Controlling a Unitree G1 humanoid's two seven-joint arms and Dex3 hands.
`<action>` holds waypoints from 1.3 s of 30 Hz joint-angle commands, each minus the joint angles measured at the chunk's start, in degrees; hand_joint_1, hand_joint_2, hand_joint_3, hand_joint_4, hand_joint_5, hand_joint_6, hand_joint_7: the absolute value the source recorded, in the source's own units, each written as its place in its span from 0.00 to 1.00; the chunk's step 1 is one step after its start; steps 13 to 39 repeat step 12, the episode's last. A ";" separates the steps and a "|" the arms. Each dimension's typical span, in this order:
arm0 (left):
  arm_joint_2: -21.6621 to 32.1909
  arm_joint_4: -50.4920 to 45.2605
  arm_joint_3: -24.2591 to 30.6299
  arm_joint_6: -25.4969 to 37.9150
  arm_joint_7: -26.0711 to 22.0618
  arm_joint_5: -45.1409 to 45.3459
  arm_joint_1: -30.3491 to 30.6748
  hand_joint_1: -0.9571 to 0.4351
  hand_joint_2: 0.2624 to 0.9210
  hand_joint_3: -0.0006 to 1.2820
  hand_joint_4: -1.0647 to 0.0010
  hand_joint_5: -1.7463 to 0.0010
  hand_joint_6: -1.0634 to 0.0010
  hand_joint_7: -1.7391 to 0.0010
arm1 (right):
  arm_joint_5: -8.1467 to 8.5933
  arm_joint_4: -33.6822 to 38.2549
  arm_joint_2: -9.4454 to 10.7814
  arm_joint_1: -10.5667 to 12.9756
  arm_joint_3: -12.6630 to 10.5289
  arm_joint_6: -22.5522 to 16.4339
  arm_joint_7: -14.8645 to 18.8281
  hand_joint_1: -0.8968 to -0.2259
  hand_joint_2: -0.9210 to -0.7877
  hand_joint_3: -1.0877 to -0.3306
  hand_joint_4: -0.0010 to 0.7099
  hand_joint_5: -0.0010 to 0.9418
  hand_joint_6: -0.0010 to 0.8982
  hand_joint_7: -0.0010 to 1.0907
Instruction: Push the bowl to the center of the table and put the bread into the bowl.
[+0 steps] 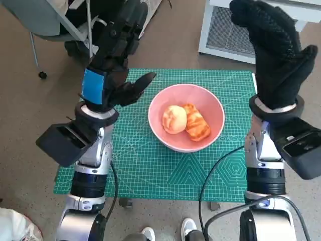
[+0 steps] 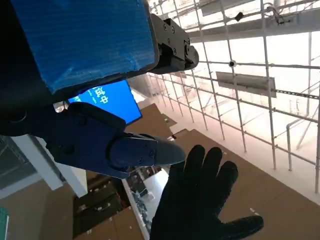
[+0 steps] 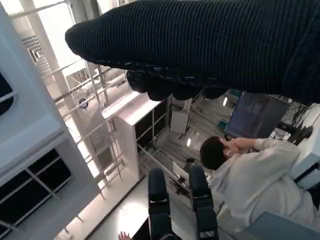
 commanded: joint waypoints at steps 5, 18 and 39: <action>-0.85 0.46 -0.12 -2.06 0.16 0.47 1.02 0.31 1.00 0.19 0.79 0.99 0.70 0.97 | -0.95 1.09 -0.04 0.13 0.07 -0.81 0.01 0.48 0.00 0.48 0.30 0.09 0.00 0.63; -0.80 -0.43 -1.15 -2.40 0.00 1.51 1.89 0.31 1.00 0.20 0.78 0.99 0.69 0.97 | -2.16 1.69 -0.21 0.37 0.13 -1.97 -0.45 0.49 0.00 0.46 0.31 0.08 0.00 0.61; -0.80 -0.43 -1.15 -2.40 0.00 1.51 1.89 0.31 1.00 0.20 0.78 0.99 0.69 0.97 | -2.16 1.69 -0.21 0.37 0.13 -1.97 -0.45 0.49 0.00 0.46 0.31 0.08 0.00 0.61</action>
